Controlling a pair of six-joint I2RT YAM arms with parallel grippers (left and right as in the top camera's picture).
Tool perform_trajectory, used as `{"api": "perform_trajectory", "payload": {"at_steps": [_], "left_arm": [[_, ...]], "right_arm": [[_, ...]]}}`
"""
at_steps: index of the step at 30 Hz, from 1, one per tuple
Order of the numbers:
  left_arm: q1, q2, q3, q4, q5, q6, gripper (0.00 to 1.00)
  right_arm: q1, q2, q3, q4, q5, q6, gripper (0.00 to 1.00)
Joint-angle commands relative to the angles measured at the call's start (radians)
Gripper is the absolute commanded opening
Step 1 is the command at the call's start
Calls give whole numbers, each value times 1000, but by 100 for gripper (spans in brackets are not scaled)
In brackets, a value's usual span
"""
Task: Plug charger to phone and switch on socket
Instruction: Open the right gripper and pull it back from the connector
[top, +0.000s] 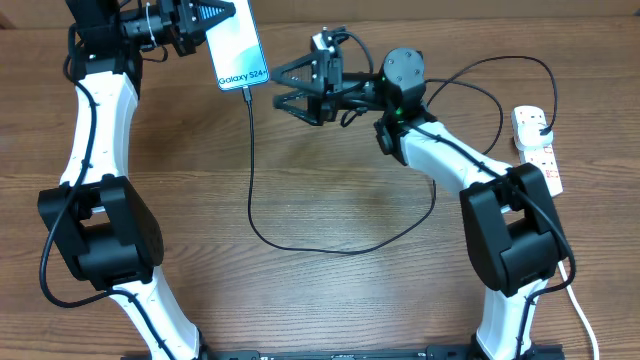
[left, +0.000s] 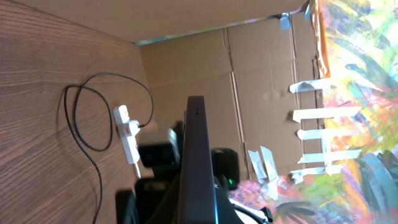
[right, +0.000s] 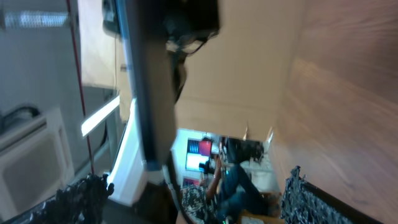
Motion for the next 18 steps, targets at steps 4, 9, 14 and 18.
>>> {"api": "perform_trajectory", "payload": {"at_steps": [4, 9, 14, 18], "left_arm": [[-1, 0, 7, 3, 26, 1, 4], [-2, 0, 7, 3, 15, 1, 4], [-16, 0, 7, 3, -5, 2, 4], [-43, 0, 7, 3, -30, 14, 4]], "right_arm": [[-93, 6, 16, -210, -3, -177, 91], [-134, 6, 16, -529, 16, -365, 91], [-139, 6, 16, -897, 165, -602, 91], [-139, 2, 16, -1126, 319, -752, 90]]}}
